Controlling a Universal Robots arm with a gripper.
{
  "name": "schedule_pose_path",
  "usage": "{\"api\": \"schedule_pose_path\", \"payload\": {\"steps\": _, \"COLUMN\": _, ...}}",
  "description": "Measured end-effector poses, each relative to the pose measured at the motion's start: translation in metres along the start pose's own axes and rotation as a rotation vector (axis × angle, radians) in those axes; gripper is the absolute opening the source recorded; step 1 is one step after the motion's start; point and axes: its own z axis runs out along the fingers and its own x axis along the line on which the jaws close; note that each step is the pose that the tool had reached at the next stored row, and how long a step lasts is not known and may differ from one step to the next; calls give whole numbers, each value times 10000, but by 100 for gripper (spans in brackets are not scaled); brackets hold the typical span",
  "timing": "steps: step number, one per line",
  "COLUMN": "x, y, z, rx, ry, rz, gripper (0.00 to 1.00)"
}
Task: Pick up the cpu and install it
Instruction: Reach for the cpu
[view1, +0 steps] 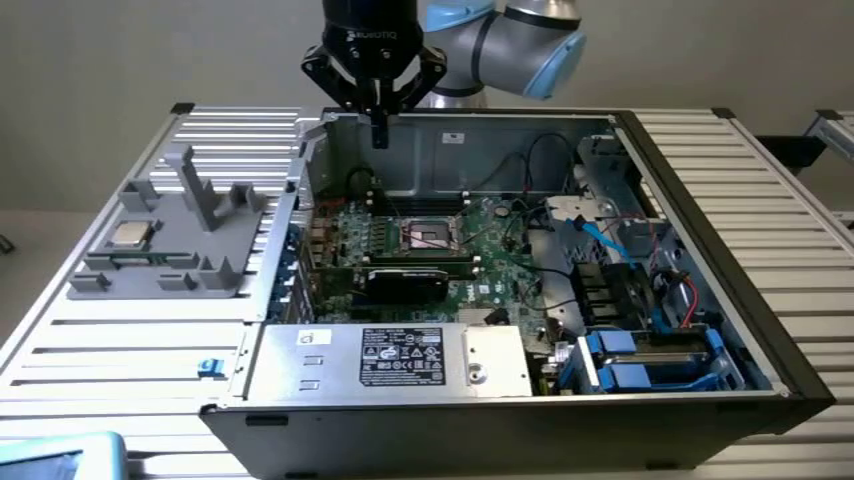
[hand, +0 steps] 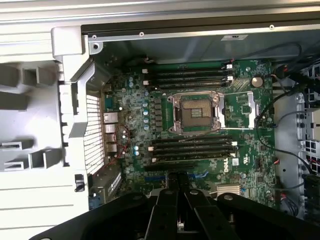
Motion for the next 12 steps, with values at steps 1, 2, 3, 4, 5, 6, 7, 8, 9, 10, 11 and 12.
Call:
{"api": "schedule_pose_path", "payload": {"steps": 1, "x": 28, "y": -2, "z": -1, "rx": 1, "ry": 0, "rz": 0, "gripper": 12}}
{"api": "schedule_pose_path", "payload": {"steps": 2, "x": 65, "y": -4, "z": -1, "rx": 0, "ry": 0, "rz": 1, "gripper": 12}}
{"api": "schedule_pose_path", "payload": {"steps": 3, "x": 109, "y": -7, "z": -2, "rx": 0, "ry": -1, "rz": 1, "gripper": 12}}
{"api": "schedule_pose_path", "payload": {"steps": 4, "x": 152, "y": -10, "z": -3, "rx": -1, "ry": -1, "rz": 1, "gripper": 12}}
{"api": "schedule_pose_path", "payload": {"steps": 5, "x": 195, "y": -13, "z": -4, "rx": 0, "ry": -1, "rz": 1, "gripper": 12}}
{"api": "schedule_pose_path", "payload": {"steps": 6, "x": 239, "y": -17, "z": -4, "rx": -1, "ry": 0, "rz": 1, "gripper": 12}}
{"api": "schedule_pose_path", "payload": {"steps": 7, "x": 284, "y": -20, "z": -5, "rx": 0, "ry": 2, "rz": 2, "gripper": 12}}
{"api": "schedule_pose_path", "payload": {"steps": 8, "x": 329, "y": -23, "z": -6, "rx": 0, "ry": 2, "rz": 2, "gripper": 12}}
{"api": "schedule_pose_path", "payload": {"steps": 9, "x": 373, "y": -26, "z": -7, "rx": 1, "ry": 3, "rz": 0, "gripper": 12}}
{"api": "schedule_pose_path", "payload": {"steps": 10, "x": 421, "y": -29, "z": -8, "rx": 1, "ry": 3, "rz": 1, "gripper": 12}}
{"api": "schedule_pose_path", "payload": {"steps": 11, "x": 466, "y": -32, "z": -8, "rx": 0, "ry": 3, "rz": 2, "gripper": 12}}
{"api": "schedule_pose_path", "payload": {"steps": 12, "x": 511, "y": -36, "z": -8, "rx": 0, "ry": 4, "rz": 1, "gripper": 12}}
